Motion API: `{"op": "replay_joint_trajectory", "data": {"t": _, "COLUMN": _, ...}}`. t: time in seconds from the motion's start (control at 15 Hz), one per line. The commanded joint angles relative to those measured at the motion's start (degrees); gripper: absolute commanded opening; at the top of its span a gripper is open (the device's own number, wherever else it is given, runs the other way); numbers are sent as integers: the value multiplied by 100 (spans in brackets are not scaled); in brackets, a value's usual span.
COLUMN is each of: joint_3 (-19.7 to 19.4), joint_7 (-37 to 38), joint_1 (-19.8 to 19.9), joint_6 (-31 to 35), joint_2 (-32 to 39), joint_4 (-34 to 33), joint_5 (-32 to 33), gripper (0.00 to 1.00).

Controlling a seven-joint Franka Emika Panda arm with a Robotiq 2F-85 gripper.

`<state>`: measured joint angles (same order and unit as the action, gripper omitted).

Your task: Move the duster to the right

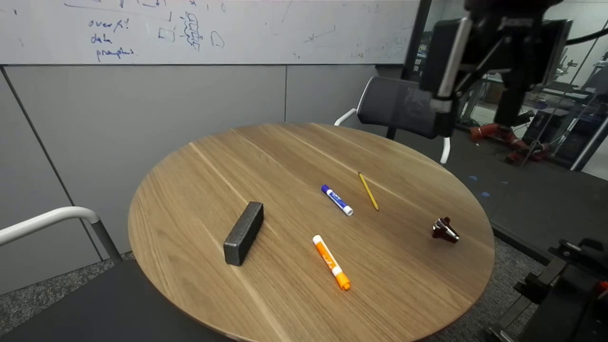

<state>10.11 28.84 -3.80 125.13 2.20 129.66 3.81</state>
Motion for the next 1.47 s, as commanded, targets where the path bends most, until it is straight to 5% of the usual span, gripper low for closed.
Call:
{"op": "replay_joint_trajectory", "data": {"t": 0.0, "joint_3": -61, "joint_7": 822, "joint_1": -392, "joint_6": 132, "joint_2": 1193, "joint_4": -1075, "joint_5": -98, "gripper": 100}}
{"op": "replay_joint_trajectory", "data": {"t": 0.2, "joint_3": -83, "joint_7": 1188, "joint_1": -710, "joint_6": 98, "joint_2": 2173, "joint_4": -2111, "joint_5": -601, "gripper": 100}}
{"op": "replay_joint_trajectory", "data": {"t": 0.67, "joint_3": -561, "joint_7": 2207, "joint_1": -1404, "joint_6": 443, "joint_2": 4297, "joint_4": -4395, "joint_5": -681, "gripper": 100}}
{"op": "replay_joint_trajectory", "data": {"t": 1.4, "joint_3": -1065, "joint_7": 3227, "joint_1": -1703, "joint_6": 25, "joint_2": 6805, "joint_4": -7595, "joint_5": -505, "gripper": 100}}
